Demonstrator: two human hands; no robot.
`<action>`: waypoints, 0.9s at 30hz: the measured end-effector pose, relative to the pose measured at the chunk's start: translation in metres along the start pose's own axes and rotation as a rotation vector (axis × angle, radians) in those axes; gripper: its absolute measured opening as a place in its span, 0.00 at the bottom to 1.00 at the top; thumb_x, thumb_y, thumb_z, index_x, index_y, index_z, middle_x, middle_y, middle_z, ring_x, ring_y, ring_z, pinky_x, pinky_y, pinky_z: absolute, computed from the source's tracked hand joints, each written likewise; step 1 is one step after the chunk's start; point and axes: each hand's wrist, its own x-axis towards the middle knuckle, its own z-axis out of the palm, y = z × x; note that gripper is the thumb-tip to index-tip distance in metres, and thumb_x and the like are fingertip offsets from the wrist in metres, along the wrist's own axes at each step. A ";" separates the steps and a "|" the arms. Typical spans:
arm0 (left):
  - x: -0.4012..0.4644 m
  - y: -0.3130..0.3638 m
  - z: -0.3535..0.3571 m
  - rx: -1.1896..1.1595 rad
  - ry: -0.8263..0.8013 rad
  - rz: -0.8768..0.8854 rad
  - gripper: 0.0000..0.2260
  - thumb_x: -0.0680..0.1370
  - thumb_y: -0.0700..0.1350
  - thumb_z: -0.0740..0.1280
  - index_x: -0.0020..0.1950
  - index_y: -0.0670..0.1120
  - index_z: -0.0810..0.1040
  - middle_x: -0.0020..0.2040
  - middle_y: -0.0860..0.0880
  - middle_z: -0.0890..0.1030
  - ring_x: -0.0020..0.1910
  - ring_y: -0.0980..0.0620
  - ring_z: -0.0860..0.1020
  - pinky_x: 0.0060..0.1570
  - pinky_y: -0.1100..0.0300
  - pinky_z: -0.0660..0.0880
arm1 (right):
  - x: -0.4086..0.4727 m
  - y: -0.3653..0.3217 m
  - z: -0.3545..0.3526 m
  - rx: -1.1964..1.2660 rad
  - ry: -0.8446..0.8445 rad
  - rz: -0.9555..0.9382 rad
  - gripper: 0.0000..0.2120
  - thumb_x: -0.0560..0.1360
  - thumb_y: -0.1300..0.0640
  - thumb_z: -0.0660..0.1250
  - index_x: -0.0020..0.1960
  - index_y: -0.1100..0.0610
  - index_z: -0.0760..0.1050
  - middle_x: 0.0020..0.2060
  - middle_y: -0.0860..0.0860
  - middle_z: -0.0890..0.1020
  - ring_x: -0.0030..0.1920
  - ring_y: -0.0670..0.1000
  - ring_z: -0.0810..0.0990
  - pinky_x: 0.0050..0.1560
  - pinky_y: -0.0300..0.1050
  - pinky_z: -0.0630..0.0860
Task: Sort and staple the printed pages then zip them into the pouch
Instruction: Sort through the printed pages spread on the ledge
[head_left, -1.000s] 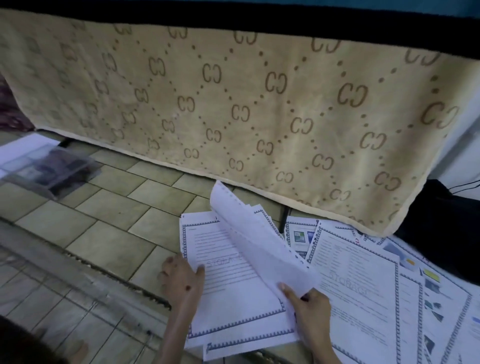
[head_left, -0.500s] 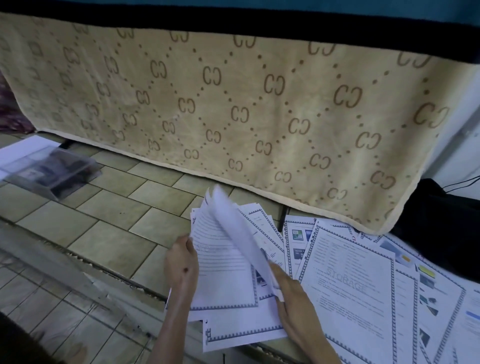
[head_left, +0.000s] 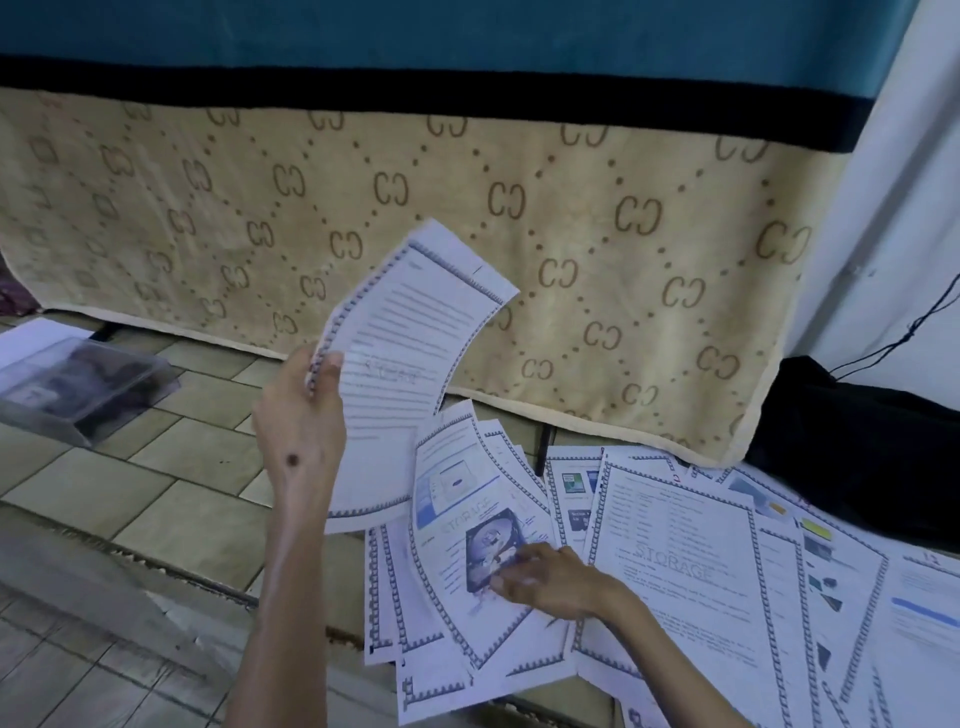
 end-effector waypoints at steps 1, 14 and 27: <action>0.003 0.005 -0.006 -0.025 0.016 0.000 0.11 0.80 0.49 0.60 0.56 0.46 0.78 0.47 0.44 0.81 0.46 0.45 0.77 0.45 0.53 0.73 | 0.002 0.003 0.000 0.029 0.036 -0.011 0.37 0.69 0.24 0.49 0.68 0.45 0.70 0.74 0.49 0.61 0.74 0.55 0.56 0.72 0.55 0.52; 0.027 0.032 -0.038 -0.357 -0.060 -0.127 0.05 0.79 0.46 0.63 0.52 0.48 0.78 0.41 0.51 0.81 0.38 0.54 0.79 0.37 0.62 0.76 | 0.020 0.033 0.010 0.419 0.220 -0.117 0.11 0.72 0.35 0.61 0.53 0.34 0.75 0.57 0.40 0.73 0.60 0.43 0.73 0.59 0.34 0.69; -0.069 -0.039 0.124 -0.115 -0.751 -0.265 0.05 0.78 0.44 0.65 0.49 0.47 0.81 0.47 0.45 0.84 0.50 0.45 0.81 0.52 0.52 0.77 | -0.070 0.103 -0.029 1.684 0.599 -0.067 0.35 0.70 0.28 0.52 0.57 0.54 0.78 0.48 0.59 0.82 0.45 0.59 0.78 0.44 0.50 0.70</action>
